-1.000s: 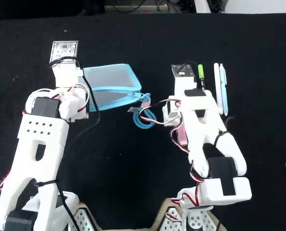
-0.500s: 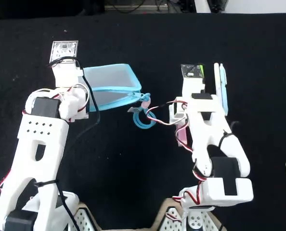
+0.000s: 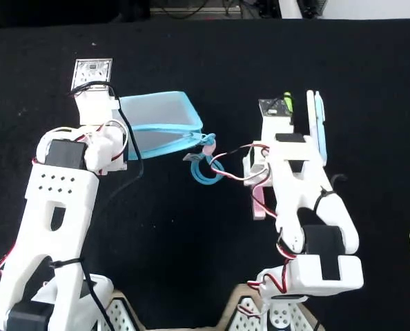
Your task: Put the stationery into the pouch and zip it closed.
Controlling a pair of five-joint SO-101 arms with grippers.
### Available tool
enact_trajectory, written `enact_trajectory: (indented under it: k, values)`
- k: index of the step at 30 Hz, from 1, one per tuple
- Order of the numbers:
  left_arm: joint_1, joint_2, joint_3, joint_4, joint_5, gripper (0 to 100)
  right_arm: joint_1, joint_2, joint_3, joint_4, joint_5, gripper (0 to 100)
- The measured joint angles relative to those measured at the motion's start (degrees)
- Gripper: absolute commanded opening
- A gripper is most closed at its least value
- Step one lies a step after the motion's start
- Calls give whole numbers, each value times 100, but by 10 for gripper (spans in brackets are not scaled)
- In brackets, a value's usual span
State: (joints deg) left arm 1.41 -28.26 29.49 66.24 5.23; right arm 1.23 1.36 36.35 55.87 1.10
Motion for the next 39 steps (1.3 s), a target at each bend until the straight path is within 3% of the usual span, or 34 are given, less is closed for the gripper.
enact_trajectory:
  k: [2, 11, 14, 17, 27, 33, 39]
  values:
    - [0, 0, 0, 0, 0, 30, -35, 0, 0, 220, 26, 188]
    - [0, 0, 0, 0, 0, 30, -70, 97, 0, 404, 44, 188]
    - [0, 0, 0, 0, 0, 30, -70, 343, -176, 484, 44, 133]
    - [0, 0, 0, 0, 0, 30, -62, 536, -404, 624, 44, 8]
    - [0, 0, 0, 0, 0, 30, -79, 440, -352, 659, -35, 11]
    - [0, 0, 0, 0, 0, 30, -659, -325, 440, 325, -114, 11]
    - [0, 0, 26, 0, 0, 30, -721, -545, 527, 211, -114, 11]
